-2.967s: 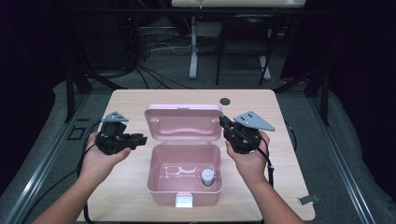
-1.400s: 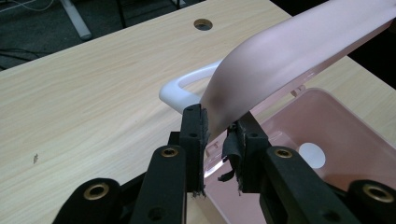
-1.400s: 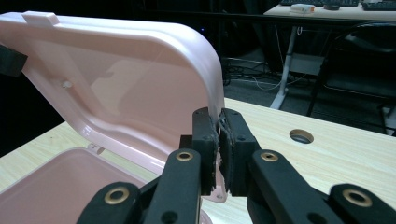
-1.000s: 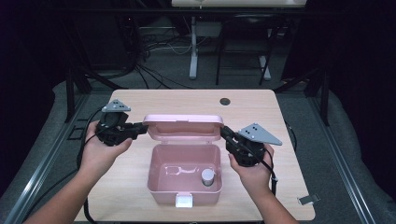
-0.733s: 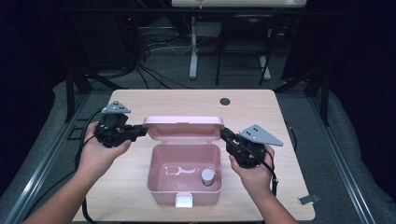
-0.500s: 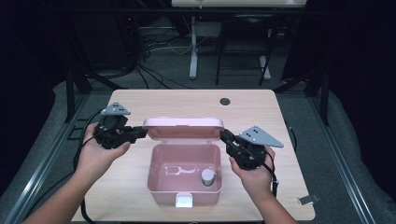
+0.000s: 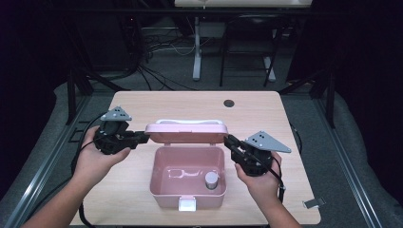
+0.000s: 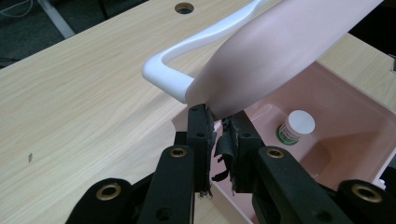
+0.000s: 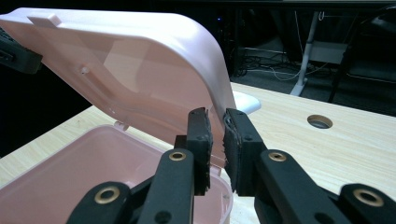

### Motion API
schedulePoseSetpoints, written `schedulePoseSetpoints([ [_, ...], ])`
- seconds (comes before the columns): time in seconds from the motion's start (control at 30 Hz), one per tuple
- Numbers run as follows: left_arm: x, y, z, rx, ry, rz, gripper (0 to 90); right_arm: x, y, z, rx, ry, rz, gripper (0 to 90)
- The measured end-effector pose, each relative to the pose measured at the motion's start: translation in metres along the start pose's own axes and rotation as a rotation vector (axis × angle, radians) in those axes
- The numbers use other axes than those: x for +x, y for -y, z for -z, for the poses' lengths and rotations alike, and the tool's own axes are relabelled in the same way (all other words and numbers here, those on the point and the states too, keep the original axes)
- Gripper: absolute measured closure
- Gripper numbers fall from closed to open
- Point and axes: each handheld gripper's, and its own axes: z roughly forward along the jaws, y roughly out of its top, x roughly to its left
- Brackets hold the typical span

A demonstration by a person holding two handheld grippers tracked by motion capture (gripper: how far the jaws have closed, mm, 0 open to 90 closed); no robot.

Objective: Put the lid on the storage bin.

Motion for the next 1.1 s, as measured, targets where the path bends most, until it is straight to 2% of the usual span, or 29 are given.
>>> schedulePoseSetpoints([
  [0.5,-0.002,0.006,0.002,-0.011,0.015,-0.028,81.8,-0.002,0.006,0.004,0.028,-0.020,-0.006,80.7],
  [0.83,-0.004,0.012,0.003,-0.017,0.026,-0.020,81.6,-0.005,0.010,0.009,0.043,-0.014,-0.011,80.5],
  [1.1,-0.005,0.016,0.003,-0.017,0.032,-0.018,81.3,-0.008,0.012,0.012,0.075,-0.009,-0.031,80.3],
])
